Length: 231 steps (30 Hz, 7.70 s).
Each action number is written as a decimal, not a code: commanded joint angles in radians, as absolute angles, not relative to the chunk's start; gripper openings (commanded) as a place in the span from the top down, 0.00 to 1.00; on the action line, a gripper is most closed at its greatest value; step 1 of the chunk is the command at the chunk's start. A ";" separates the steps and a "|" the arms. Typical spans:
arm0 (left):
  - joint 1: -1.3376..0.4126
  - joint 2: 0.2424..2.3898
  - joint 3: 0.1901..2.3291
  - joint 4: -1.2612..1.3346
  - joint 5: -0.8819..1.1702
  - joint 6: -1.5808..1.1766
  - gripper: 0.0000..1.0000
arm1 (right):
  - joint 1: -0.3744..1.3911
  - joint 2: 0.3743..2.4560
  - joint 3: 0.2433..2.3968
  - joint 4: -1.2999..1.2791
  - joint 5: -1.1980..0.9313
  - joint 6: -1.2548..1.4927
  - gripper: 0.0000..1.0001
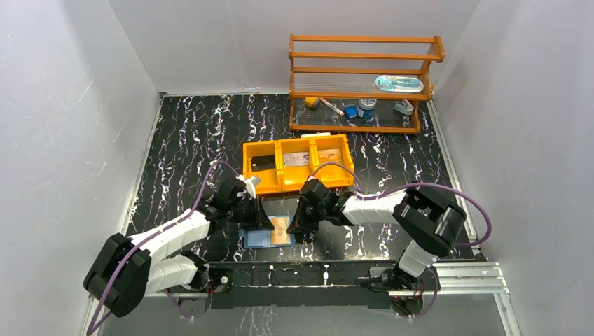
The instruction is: Take the credit cards out of the card holder
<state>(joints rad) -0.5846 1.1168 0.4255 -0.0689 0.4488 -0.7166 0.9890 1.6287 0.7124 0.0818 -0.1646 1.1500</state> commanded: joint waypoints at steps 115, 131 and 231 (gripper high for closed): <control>-0.697 1.085 0.486 -0.267 0.099 -0.762 0.90 | 1.056 1.628 1.106 -0.439 0.095 0.959 0.75; -0.698 1.046 0.486 -0.265 0.098 -0.760 0.85 | 1.072 1.599 1.103 -0.421 0.146 0.971 0.87; -0.506 1.107 0.278 0.230 0.360 -0.918 1.00 | 1.055 1.784 0.792 0.097 -0.218 1.095 0.97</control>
<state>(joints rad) -0.4801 1.1206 0.2043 0.2504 0.3939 -0.9737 0.9813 1.7241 0.8223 0.0895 -0.1360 1.0855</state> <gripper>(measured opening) 0.009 0.063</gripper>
